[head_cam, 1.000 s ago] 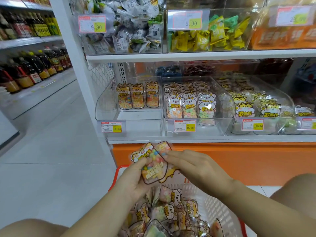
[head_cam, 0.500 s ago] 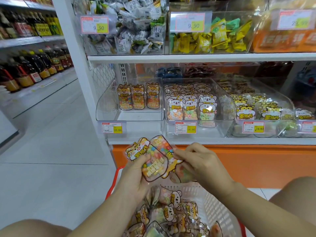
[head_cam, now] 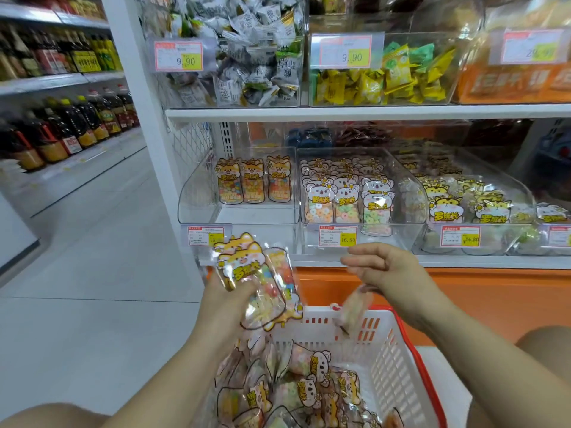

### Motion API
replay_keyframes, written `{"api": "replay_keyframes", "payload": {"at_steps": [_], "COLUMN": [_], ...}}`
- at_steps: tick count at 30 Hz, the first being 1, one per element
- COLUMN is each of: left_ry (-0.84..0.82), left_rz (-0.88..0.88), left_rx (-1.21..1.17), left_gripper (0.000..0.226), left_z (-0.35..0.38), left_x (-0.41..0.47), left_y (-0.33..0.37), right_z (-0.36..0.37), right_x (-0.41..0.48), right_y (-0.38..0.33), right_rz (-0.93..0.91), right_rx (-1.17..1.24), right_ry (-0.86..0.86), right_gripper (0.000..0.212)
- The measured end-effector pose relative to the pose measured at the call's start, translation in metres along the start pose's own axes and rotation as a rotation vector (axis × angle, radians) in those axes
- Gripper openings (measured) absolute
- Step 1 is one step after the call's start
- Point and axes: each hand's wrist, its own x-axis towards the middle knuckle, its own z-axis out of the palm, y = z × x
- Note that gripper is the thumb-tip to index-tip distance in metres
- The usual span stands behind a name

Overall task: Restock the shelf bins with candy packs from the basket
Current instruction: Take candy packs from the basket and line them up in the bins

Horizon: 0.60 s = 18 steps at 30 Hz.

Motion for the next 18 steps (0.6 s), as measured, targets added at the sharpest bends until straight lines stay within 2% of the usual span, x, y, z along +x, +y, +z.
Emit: {"api": "replay_keyframes", "payload": {"at_steps": [2,4,8,10,12,13,16,18], "left_ry": [-0.092,-0.202,-0.339,-0.378,-0.397,-0.399,-0.43,-0.435], "left_rz": [0.045,0.013,-0.077,-0.159,-0.241,-0.277,-0.329,-0.343], "left_rx": [0.149,0.216,0.302,0.204,0.062,0.006,-0.086,-0.113], "left_gripper": [0.036,0.043,0.051,0.068,0.087,0.089,0.054,0.044], "left_z": [0.006,0.016,0.036,0.04,0.041,0.041,0.04,0.038], "left_x": [-0.007,-0.016,-0.031,-0.034,-0.034,-0.035,-0.037,-0.036], "left_y": [-0.008,-0.019,-0.036,-0.038,-0.04,-0.038,-0.032,-0.029], "right_z": [0.003,0.006,0.007,0.007,0.008,0.008,0.012,0.017], "right_x": [-0.002,-0.004,-0.004,-0.003,-0.002,-0.002,-0.006,-0.01], "right_y": [-0.009,-0.014,-0.015,-0.015,-0.015,-0.015,-0.019,-0.029], "right_rz": [0.219,0.356,0.443,0.433,0.381,0.325,0.053,-0.14], "right_rx": [0.297,0.446,0.693,0.714,0.623,0.514,0.03,-0.195], "right_ry": [-0.079,-0.111,-0.12,-0.128,-0.113,-0.094,-0.014,-0.033], "right_gripper": [0.037,0.038,0.039,0.037,0.038,0.039,0.037,0.033]}}
